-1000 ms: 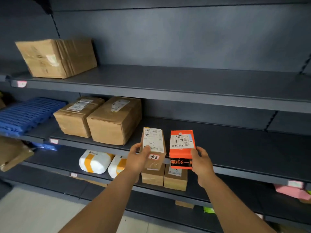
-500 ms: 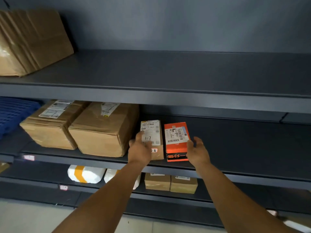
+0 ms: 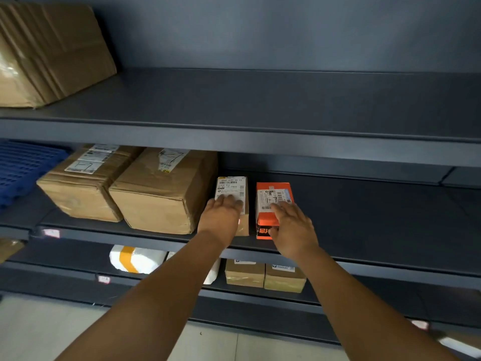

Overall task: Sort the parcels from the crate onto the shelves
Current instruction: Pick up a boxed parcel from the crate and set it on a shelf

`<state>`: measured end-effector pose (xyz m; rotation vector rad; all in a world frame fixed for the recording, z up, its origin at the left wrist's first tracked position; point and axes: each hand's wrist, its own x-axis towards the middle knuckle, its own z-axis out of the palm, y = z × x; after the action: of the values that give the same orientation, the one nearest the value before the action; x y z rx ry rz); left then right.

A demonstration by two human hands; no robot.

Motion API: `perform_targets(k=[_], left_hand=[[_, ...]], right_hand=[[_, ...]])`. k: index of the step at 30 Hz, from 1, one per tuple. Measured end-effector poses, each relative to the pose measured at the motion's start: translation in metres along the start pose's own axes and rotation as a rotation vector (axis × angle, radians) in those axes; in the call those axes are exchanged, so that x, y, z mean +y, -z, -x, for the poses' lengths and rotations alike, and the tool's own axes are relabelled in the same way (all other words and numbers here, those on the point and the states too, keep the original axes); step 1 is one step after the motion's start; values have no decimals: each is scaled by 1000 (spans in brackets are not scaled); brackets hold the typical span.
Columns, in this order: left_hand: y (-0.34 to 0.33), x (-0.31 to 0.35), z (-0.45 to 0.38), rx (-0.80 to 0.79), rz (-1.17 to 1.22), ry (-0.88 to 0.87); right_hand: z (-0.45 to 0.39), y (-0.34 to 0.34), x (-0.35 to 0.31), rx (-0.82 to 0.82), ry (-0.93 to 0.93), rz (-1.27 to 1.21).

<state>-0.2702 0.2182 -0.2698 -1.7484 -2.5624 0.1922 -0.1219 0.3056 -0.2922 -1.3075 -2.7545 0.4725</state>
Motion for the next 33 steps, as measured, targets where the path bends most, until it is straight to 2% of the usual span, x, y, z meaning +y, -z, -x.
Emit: perform_targets(k=[9, 15, 24, 33], left_hand=[[13, 46, 65, 12, 95, 84], [33, 98, 114, 31, 152, 44], [44, 156, 164, 31, 191, -131], [41, 197, 258, 28, 244, -364]], right_hand=[[72, 28, 19, 9, 31, -12], [130, 43, 44, 10, 21, 42], [223, 58, 78, 47, -130, 23], [354, 46, 79, 101, -367, 15]])
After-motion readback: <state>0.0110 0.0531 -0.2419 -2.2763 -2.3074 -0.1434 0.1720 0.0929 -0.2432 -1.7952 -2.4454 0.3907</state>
